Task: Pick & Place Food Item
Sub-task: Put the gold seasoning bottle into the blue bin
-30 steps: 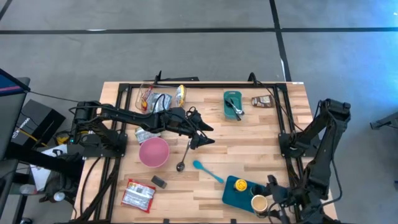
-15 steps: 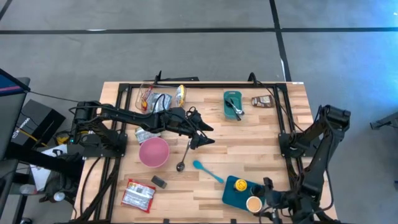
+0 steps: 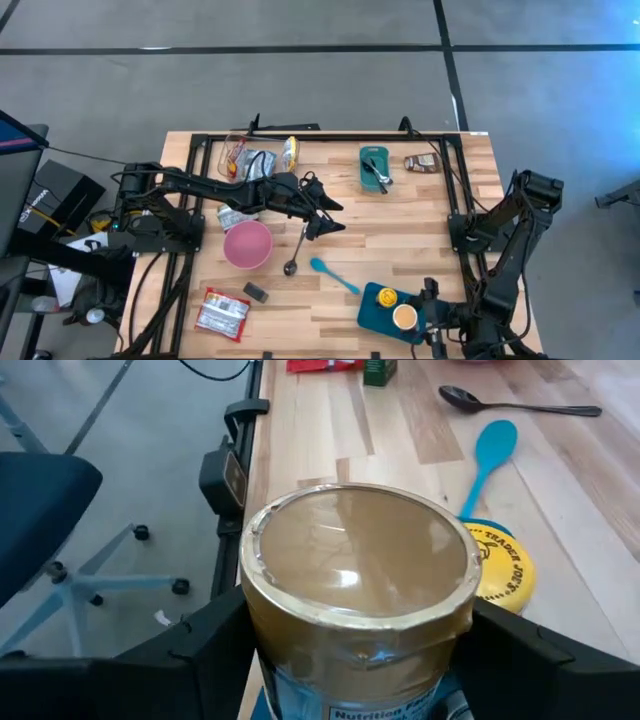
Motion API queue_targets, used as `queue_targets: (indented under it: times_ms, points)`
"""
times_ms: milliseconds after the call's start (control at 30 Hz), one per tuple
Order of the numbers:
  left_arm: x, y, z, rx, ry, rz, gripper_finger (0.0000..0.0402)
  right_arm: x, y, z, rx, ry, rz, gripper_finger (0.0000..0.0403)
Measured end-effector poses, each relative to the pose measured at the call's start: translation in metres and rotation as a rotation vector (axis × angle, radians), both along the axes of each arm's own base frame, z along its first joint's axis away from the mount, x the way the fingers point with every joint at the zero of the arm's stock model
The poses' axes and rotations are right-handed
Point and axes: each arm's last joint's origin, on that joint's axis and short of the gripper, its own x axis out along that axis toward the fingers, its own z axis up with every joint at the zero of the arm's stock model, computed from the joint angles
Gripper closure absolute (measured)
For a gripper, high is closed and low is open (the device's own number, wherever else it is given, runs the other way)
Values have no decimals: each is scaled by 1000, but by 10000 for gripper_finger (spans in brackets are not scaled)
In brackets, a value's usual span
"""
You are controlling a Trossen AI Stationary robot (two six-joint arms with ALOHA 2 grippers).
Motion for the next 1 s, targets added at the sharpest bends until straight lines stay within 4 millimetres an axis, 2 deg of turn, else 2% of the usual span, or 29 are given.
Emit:
queue_targets:
  times_ms: [333, 667, 1000]
  points:
    - [0, 0, 0, 0, 0, 0, 23, -1, -3, -1, -18, -17, -40, 131]
    - [0, 0, 0, 0, 0, 0, 23, -4, -10, -12, 22, -1, -100, 131]
    - [0, 0, 0, 0, 0, 0, 23, -6, -10, -13, 14, 4, -95, 131]
